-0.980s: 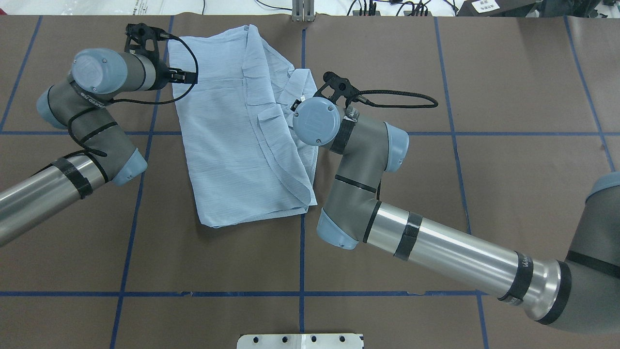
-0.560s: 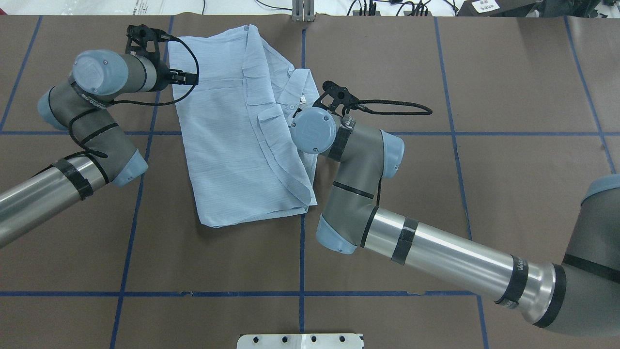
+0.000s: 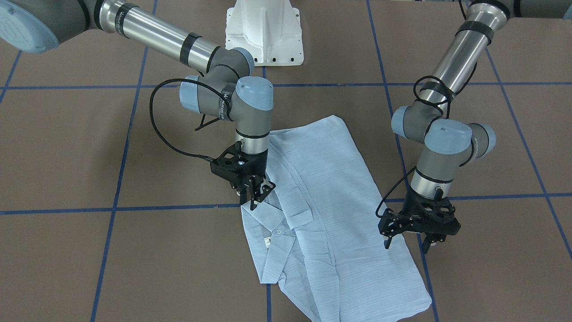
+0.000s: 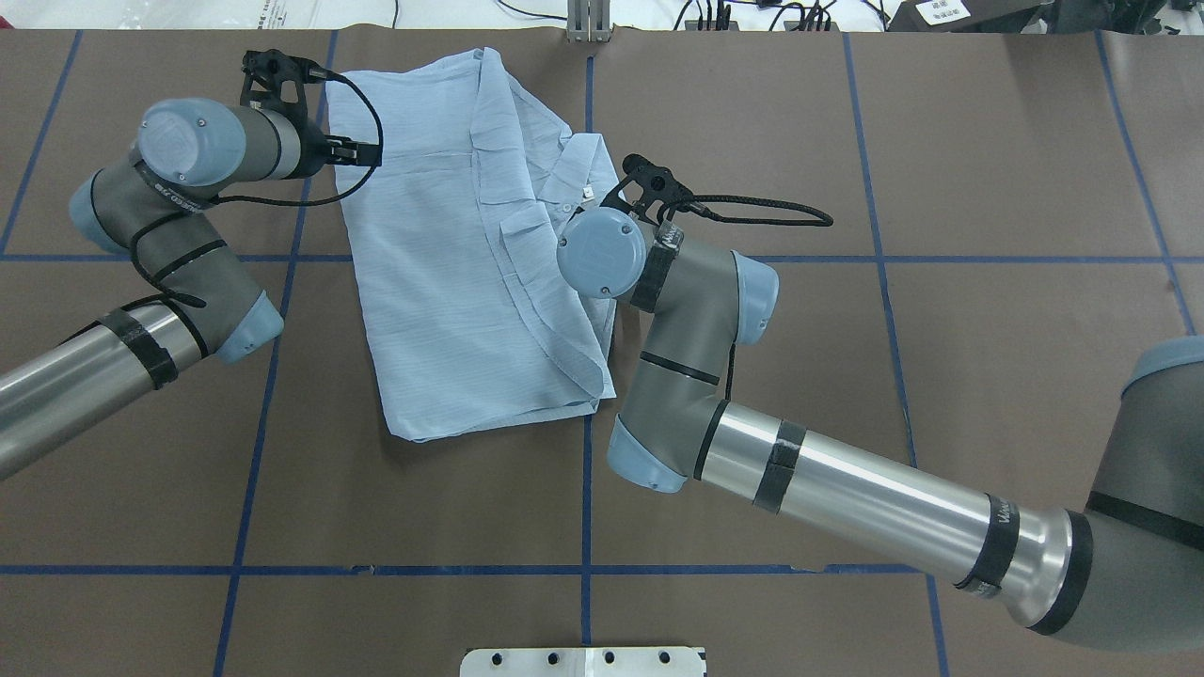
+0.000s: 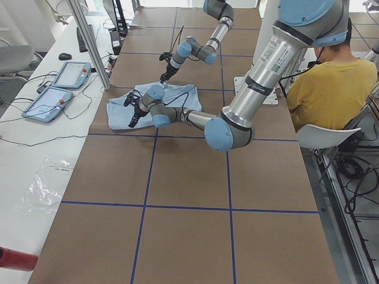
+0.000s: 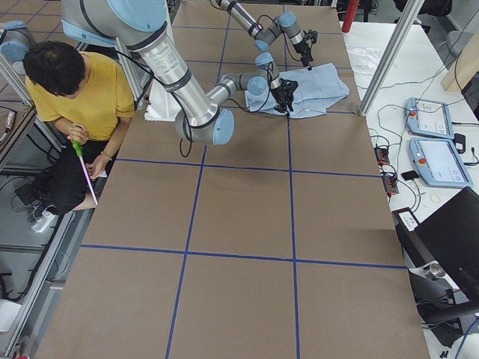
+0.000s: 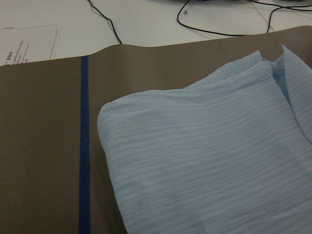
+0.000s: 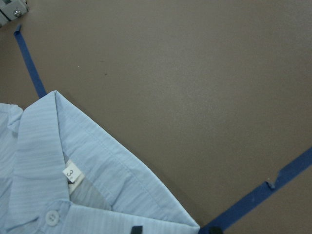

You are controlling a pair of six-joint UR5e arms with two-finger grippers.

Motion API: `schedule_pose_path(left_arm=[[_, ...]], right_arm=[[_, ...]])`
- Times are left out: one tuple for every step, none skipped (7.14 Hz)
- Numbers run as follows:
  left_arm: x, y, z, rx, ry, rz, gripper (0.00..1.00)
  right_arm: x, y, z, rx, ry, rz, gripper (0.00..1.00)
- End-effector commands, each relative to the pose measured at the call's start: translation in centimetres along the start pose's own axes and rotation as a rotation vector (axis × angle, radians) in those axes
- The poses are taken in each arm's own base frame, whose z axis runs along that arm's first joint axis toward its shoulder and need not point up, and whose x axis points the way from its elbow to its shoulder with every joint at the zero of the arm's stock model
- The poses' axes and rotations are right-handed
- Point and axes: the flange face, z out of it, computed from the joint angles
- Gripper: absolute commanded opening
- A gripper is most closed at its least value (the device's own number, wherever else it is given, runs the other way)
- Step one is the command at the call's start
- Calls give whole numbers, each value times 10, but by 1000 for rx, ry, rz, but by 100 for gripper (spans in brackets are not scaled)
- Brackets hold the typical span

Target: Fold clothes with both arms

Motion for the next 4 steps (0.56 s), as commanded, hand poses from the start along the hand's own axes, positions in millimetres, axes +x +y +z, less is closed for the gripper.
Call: schedule_pose_path(left_arm=[[-3,5,-5,1,4,1,100],[-3,5,-6,4,6,1,100],[-3,5,-6,2,7,1,100],[-2,5,-7,2,9,2,100]], right_arm=[[-1,0,0,2,-1,14,1],[-1,0,1,4,0,14,0],[-1,0,0,4,0,12,0],[-3,0,-5,0,-9,13,0]])
